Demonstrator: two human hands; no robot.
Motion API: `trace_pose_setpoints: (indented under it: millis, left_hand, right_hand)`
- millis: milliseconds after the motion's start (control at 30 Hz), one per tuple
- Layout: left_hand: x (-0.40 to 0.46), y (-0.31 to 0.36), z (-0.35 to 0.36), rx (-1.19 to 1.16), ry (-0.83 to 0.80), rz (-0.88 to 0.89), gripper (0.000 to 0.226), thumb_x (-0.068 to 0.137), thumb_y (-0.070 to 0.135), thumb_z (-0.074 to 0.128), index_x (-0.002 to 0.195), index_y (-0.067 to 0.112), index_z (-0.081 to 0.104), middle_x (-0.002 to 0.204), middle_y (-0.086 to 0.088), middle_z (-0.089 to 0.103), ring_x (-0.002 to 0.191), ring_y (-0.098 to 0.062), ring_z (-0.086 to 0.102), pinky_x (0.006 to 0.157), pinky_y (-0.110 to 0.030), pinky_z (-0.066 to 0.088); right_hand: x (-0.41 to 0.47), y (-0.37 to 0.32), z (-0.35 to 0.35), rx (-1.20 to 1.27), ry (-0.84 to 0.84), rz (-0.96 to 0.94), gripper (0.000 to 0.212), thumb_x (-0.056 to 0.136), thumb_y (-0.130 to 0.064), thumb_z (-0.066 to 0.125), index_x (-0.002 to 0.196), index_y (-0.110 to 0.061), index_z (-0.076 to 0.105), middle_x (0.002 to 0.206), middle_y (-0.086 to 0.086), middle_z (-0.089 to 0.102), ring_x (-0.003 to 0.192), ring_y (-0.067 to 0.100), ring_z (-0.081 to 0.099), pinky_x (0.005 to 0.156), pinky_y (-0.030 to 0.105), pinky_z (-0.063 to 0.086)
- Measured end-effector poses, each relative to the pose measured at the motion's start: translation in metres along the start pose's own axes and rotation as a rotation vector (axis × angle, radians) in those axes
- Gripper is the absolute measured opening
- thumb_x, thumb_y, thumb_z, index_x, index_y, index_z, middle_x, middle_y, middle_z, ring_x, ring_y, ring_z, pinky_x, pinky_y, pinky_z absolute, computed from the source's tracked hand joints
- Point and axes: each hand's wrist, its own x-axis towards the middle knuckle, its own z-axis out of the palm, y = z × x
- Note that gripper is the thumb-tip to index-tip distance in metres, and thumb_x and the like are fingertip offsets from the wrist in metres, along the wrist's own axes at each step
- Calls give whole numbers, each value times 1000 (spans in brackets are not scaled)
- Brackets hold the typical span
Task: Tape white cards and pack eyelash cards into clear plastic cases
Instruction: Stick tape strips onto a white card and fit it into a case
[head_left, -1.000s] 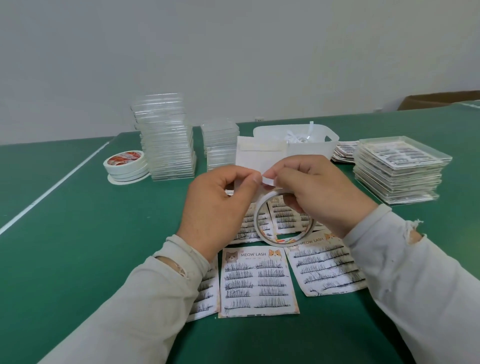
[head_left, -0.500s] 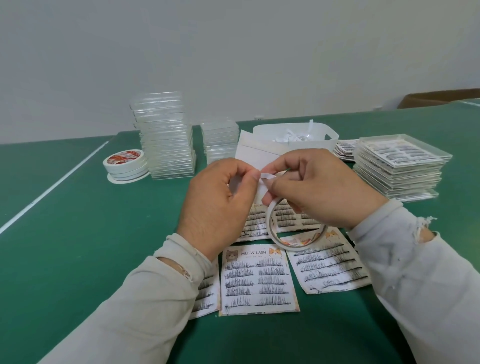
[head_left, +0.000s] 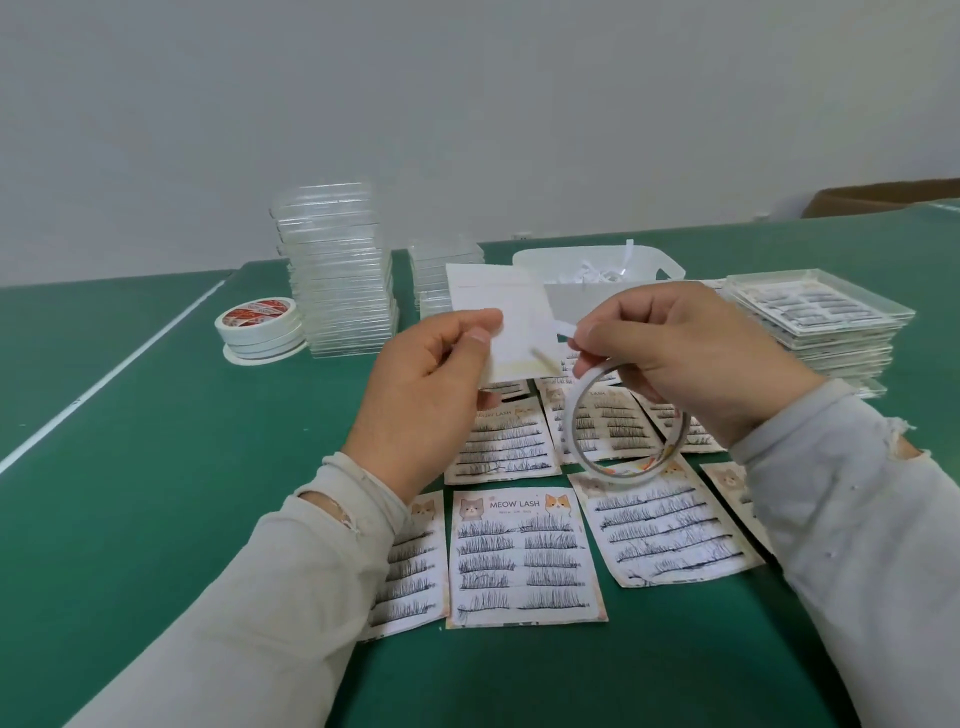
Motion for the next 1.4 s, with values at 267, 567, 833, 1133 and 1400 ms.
trace_pose_setpoints:
  millis: [267,567,833,1133,1400]
  left_hand:
    - [-1,-2,-1,129,-126,27,52,92,9,71,123,47,54,133,17,62,114,-15,67,105,-38,51]
    - [0,-5,2,70,-165,66,52,89,9,71,121,48,57,134,19,61,107,-14,69,101,-40,55]
    - [0,-4,4,61,-201,64,55,89,4,70,119,48,58,127,24,64,98,-38,68,93,-47,58]
    - [-2,-3,5,49,-213,62,50,79,22,70,119,50,60,125,25,66,103,-45,64,91,-51,58]
    - [-2,-5,2,87,-227,97,52,87,14,74,126,46,61,124,27,65,111,-31,64,94,-42,58]
  right_hand:
    - [-1,3,2,51,-71,-18,19,85,-16,75,68,-9,76,66,12,72,39,6,41,38,13,31]
    - [-1,7,10,-54,-144,-95,18,87,-18,76,73,-6,75,68,8,73,44,0,51,46,6,37]
    - [-3,7,15,-102,-166,-116,21,89,-16,75,68,-12,74,57,-3,68,41,1,50,47,7,37]
    - [-7,2,16,-298,-101,-103,22,87,-32,76,72,-16,76,75,17,73,64,24,57,75,54,55]
    - [-4,5,15,-337,-90,-114,24,86,-35,75,70,-18,76,68,8,73,49,9,46,50,23,39]
